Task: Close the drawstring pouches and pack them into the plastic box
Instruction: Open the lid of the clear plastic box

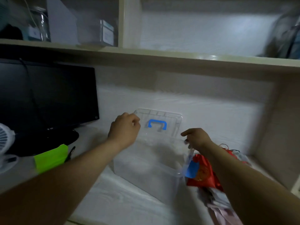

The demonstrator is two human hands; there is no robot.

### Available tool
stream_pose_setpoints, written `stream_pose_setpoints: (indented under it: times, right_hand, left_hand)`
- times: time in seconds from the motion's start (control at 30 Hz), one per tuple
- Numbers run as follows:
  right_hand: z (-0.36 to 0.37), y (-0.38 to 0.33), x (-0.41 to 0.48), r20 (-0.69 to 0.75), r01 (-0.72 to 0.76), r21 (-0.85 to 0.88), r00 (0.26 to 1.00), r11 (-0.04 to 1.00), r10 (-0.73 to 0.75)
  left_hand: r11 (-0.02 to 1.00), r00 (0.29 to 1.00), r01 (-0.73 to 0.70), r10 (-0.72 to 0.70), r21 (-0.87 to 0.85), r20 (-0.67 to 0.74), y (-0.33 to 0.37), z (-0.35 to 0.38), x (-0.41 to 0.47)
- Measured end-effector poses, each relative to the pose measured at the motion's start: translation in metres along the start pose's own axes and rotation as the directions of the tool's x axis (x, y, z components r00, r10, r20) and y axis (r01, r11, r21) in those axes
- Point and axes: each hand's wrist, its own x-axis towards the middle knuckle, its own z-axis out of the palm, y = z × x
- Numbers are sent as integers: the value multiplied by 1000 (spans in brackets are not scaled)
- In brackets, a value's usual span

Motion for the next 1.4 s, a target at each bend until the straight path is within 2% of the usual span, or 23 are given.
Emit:
stream_pose_setpoints:
  times: [0.07, 0.13, 0.3, 0.47, 0.63, 0.83, 1.13, 1.27, 1.4]
  right_hand:
    - [1, 4, -24, -35, -23, 31, 999, 999, 24]
    - [5, 8, -49, -25, 1, 92, 1000, 996, 1]
    - [15, 14, -97, -64, 18, 249, 998, 968, -2]
    - [33, 8, -126, -66, -13, 476, 997, 879, 50]
    - [62, -10, -138, -63, -24, 594, 995, 804, 77]
    - [85, -33, -133, 39, -84, 673, 996, 735, 78]
    - [118, -50, -132, 51, -29, 716, 999, 698, -11]
    - [121, -47, -131, -13, 40, 601, 999, 799, -41]
    - [101, -33, -126, -138, 89, 454, 990, 887, -29]
  left_hand:
    - [996, 995, -42, 49, 82, -91, 15, -3, -50]
    - [994, 997, 16, -8, 107, -79, 22, 0, -84]
    - [975, 975, 207, -197, -85, 107, 27, -5, -84]
    - [977, 972, 194, -179, -92, 153, 31, -18, -81]
    - [936, 903, 348, -322, -45, 286, 20, -24, -81]
    - [886, 860, 451, -398, -110, 320, -17, -36, -61]
    - [912, 842, 405, -347, -60, 413, -56, -56, -25]
    - [931, 876, 364, -331, -32, 351, -55, -58, -25]
    - [968, 948, 251, -244, -11, 205, -25, -55, -36]
